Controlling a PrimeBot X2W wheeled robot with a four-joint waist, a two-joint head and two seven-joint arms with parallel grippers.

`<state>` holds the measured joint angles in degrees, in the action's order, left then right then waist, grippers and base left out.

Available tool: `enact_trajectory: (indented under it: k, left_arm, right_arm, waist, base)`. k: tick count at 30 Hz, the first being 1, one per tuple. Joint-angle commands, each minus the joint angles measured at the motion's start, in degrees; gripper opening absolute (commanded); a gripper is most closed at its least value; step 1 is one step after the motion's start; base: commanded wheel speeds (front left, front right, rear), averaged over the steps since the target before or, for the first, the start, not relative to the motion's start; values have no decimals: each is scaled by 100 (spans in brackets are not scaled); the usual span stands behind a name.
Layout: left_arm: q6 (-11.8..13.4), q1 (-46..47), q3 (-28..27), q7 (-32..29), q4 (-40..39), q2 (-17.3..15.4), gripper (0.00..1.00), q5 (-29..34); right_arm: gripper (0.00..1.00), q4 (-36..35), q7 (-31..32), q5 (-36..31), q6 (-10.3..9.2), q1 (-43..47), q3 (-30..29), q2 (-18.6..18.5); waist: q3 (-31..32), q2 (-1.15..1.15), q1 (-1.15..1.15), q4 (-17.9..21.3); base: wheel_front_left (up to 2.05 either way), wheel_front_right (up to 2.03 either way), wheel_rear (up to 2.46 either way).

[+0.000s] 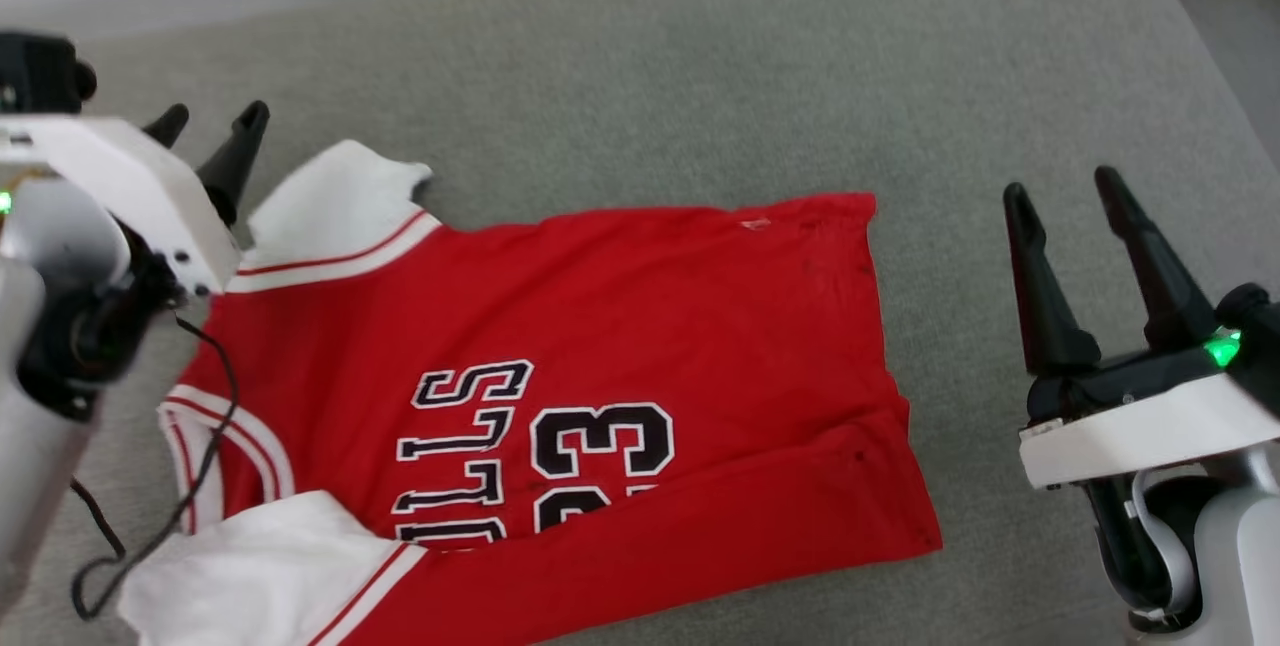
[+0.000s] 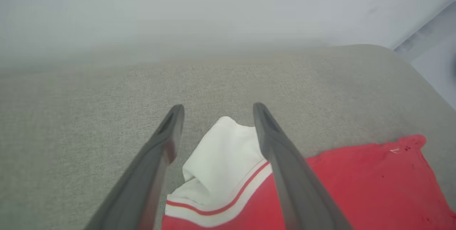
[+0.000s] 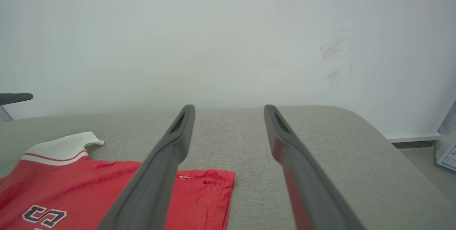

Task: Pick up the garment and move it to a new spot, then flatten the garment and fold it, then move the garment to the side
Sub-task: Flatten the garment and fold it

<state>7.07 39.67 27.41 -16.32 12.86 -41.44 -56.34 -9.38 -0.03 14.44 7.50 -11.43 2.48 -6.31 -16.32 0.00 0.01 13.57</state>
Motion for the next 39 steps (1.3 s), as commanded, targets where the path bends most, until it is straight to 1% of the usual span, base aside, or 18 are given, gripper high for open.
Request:
enact_trajectory:
  k: [1, 5, 9, 11, 13, 16, 18, 19, 20, 23, 27, 29, 31, 35, 39]
  left_arm:
    - [-85, 244, 75, -277, 96, -59, 100, -29]
    - [-305, 935, 289, -1385, 396, -259, 100, -149]
    - [-402, 1430, 533, -2498, 679, -474, 100, -231]
    - [-409, 1595, 636, -2949, 820, -567, 100, -250]
    - [-359, 1665, 723, -3369, 941, -631, 100, -303]
    - [-211, 1568, 869, -3893, 1141, -615, 100, -407]
    - [-99, 1471, 937, -4132, 1272, -567, 45, -500]
    - [-62, 1390, 969, -4230, 1323, -514, 26, -564]
    - [-20, 1304, 966, -4276, 1364, -438, 0, -654]
    - [-21, 1150, 953, -4186, 1382, -282, 0, -755]
    - [-113, 1177, 949, -3859, 1420, -305, 0, -587]
    - [-176, 1233, 861, -3643, 1396, -223, 0, -609]
    - [-244, 1301, 847, -3493, 1393, -200, 0, -555]
    - [-404, 1490, 725, -3089, 1292, -57, 0, -524]
    - [-560, 1683, 768, -2751, 1128, 148, 0, -379]
  right_arm:
    - [100, -62, -41, -76, -2, -102, -19, 53]
    - [100, -216, -103, -120, -2, -234, 102, 139]
    - [100, -235, -155, -79, -2, -347, 257, 193]
    - [100, -190, -175, -59, -2, -352, 300, 215]
    - [100, -135, -188, -20, -2, -326, 324, 233]
    - [100, -56, -215, 51, -2, -287, 367, 253]
    - [100, -5, -217, 89, -2, -263, 398, 261]
    - [100, 11, -229, 114, -2, -268, 407, 263]
    - [100, 37, -229, 131, -2, -272, 411, 266]
    - [100, 90, -156, 206, -2, -277, 388, 259]
    - [100, 237, 94, 414, -2, -359, 395, 138]
    - [100, 452, 331, 644, -2, -445, 424, 88]
    - [100, 742, 672, 921, -2, -606, 446, -5]
    - [100, 1418, 1728, 1346, -1, -1019, 451, -254]
    - [100, 1897, 2699, 1565, -2, -1519, 411, -490]
  waist:
    - [-527, 0, -1, 307]
    - [-944, 0, -1, 506]
    - [-1234, 0, -1, 707]
    - [-1322, 0, -1, 793]
    - [-1393, 0, -1, 857]
    - [-1452, 0, -1, 925]
    - [-1469, 0, -1, 953]
    - [-1473, 0, -1, 965]
    - [-1470, 0, -1, 972]
    - [-1435, 0, -1, 950]
    - [-1283, 0, -1, 840]
    - [-1177, 0, -1, 749]
    - [-1058, 0, -1, 636]
    - [-842, 0, -1, 322]
    - [-776, 0, -1, -70]
  base:
    - [0, 0, 0]
    - [0, 0, 0]
    - [0, 0, 0]
    - [0, 0, 0]
    - [0, 0, 0]
    - [0, 0, 0]
    - [0, 0, 0]
    - [0, 0, 0]
    - [0, 0, 0]
    - [0, 0, 0]
    - [0, 0, 0]
    - [0, 0, 0]
    - [0, 0, 0]
    - [0, 0, 0]
    - [0, 0, 0]
